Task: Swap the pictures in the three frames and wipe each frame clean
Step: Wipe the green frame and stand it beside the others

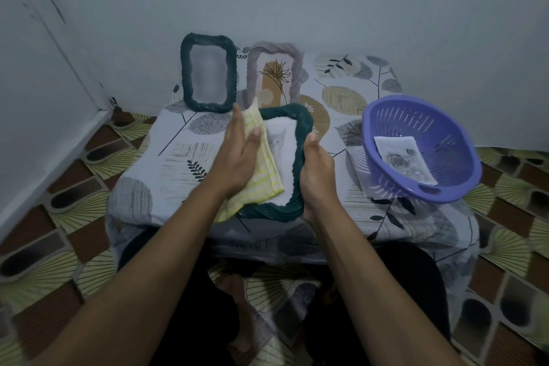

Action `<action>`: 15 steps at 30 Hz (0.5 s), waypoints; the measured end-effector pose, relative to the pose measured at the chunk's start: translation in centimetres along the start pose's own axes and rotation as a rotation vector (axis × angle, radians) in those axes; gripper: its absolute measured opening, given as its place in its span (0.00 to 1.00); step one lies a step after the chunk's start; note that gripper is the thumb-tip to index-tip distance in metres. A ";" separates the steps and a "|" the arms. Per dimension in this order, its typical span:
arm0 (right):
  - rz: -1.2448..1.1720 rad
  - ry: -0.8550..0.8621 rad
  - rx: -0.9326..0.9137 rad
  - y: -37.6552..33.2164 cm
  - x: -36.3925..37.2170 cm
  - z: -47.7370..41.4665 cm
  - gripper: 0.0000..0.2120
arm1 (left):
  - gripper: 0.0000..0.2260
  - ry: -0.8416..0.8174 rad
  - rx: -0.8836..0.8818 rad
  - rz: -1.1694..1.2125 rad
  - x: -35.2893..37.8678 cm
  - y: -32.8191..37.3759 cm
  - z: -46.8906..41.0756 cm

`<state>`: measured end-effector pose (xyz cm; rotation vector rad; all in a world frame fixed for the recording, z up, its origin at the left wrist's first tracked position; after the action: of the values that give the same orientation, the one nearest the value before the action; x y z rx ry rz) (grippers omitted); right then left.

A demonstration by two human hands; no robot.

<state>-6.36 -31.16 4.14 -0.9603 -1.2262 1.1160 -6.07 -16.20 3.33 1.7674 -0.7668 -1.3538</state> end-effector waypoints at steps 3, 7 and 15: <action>-0.057 0.107 -0.025 -0.9 -1.1 -1.2 0.20 | 0.30 -0.110 0.041 -0.005 2.0 -1.1 2.7; -0.094 0.108 -0.032 -1.0 -1.7 -1.8 0.19 | 0.31 -0.138 0.008 0.127 3.1 -2.2 5.0; 0.005 -0.113 0.043 1.0 -0.7 -0.6 0.25 | 0.21 0.126 -0.108 0.134 -0.4 0.1 0.6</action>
<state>-5.85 -31.60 2.94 -0.8778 -1.2865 1.2093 -6.79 -16.06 3.49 1.6686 -0.7169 -1.1627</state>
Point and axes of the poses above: each hand's wrist, its own z-axis away from the middle knuckle, its own x-axis out of the palm, y = z × x, the point moved 3 cm from there along -z, towards the middle knuckle, and after that the axes turned 2 degrees about -x, right-handed, at the moved point
